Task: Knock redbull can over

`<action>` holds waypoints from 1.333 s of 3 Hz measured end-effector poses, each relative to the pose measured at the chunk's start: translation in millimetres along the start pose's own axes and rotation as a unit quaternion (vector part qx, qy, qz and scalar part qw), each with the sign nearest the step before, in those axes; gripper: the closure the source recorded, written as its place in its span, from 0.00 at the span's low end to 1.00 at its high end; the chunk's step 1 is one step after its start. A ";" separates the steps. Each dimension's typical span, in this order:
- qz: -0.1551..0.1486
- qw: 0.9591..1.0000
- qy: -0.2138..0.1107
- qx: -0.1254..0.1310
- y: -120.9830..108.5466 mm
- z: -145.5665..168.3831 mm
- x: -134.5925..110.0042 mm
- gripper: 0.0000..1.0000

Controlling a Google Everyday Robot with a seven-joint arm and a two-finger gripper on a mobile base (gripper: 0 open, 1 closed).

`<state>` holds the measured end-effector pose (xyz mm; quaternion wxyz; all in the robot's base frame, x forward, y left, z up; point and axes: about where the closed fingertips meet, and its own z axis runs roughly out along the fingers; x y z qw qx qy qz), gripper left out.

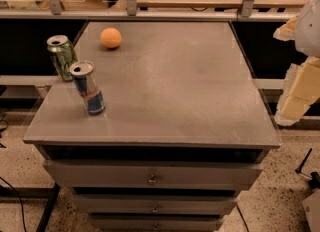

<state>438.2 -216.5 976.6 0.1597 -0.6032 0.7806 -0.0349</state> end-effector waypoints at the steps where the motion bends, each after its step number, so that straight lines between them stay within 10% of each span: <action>1: 0.000 1.000 0.000 0.000 0.0 0.0 0.0 0.00; 3: -0.001 0.996 -0.091 -0.005 -6.5 37.6 -37.9 0.00; 4: 0.005 0.983 -0.183 -0.016 -15.0 70.0 -76.1 0.00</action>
Offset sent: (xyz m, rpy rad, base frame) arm 0.0254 0.0293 -0.0294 0.1551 -0.0023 0.0428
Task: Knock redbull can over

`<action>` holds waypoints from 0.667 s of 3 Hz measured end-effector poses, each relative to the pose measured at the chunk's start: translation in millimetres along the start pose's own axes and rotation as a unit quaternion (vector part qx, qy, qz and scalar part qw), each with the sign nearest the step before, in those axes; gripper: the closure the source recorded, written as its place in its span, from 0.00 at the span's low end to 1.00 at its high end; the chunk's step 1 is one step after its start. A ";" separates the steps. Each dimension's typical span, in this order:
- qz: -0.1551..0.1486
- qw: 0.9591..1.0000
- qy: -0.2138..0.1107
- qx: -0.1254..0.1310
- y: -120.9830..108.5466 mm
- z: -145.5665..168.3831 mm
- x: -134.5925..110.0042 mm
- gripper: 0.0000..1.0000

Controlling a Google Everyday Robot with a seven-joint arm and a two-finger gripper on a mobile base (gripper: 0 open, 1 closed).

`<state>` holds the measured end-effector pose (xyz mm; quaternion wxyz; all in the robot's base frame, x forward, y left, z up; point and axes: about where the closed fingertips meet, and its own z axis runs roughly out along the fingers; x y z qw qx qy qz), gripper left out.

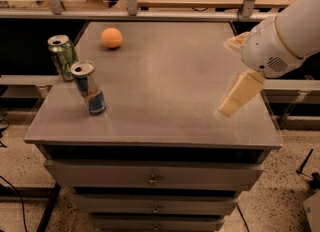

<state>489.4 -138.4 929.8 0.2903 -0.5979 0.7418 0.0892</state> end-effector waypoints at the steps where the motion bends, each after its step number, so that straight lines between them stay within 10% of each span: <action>1: -0.004 0.995 -0.102 -0.014 -1.0 39.7 -42.6 0.00; 2: -0.011 0.983 -0.180 -0.039 7.2 73.6 -82.9 0.00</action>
Offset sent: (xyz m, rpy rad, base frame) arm 0.0358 0.1625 -0.0252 0.5325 -0.0468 0.2184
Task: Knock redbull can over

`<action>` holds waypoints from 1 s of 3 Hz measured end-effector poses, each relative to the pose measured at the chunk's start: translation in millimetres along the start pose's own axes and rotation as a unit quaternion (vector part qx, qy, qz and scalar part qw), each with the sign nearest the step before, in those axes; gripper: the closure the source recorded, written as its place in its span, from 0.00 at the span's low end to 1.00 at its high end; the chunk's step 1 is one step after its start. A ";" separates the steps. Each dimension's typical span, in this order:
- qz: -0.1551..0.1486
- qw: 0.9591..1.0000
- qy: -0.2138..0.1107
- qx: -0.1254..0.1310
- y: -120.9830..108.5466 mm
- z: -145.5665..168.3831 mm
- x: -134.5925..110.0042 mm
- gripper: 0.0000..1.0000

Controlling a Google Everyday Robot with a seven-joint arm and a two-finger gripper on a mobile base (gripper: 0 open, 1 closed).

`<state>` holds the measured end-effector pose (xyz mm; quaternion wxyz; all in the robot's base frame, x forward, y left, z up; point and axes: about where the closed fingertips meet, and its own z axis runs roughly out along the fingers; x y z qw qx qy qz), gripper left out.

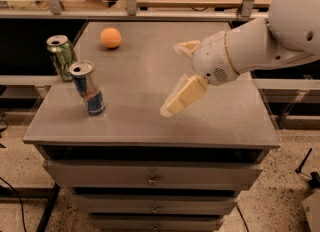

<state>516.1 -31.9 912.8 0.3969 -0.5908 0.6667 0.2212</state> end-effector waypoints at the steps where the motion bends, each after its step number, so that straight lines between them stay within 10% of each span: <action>1: -0.004 0.998 -0.054 -0.021 8.2 33.5 -20.9 0.00; 3: 0.007 0.987 -0.135 -0.082 17.1 93.2 -58.9 0.00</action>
Offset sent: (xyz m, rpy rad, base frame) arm 0.0095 0.1139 -0.0213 0.3112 0.0460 0.1643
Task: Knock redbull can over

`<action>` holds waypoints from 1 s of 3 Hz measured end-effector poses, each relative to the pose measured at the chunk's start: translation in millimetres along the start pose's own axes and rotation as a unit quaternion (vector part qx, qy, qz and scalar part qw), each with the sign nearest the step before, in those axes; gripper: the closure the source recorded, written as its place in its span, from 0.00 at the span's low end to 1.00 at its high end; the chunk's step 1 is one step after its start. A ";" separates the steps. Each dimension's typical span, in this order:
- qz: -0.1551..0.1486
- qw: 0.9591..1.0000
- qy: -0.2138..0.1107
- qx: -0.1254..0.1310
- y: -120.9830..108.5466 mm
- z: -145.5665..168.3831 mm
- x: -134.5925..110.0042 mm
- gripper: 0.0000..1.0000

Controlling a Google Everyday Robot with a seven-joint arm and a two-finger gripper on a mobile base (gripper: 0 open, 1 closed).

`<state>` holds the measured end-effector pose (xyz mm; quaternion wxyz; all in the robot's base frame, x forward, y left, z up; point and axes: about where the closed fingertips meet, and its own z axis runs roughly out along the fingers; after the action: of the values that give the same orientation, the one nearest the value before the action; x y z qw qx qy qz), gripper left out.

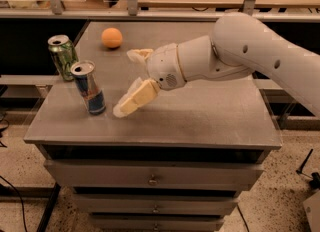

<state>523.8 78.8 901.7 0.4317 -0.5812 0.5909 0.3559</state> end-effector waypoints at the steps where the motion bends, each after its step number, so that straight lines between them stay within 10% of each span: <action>1: 0.021 0.999 -0.031 -0.034 3.6 24.9 -13.3 0.00; 3: 0.037 0.994 -0.068 -0.071 19.1 72.1 -27.2 0.08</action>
Offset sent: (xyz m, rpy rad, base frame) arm -0.0146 0.0845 0.0011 0.1391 0.1270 0.1264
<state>510.5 157.1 898.3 0.4149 -0.5628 0.5545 0.4513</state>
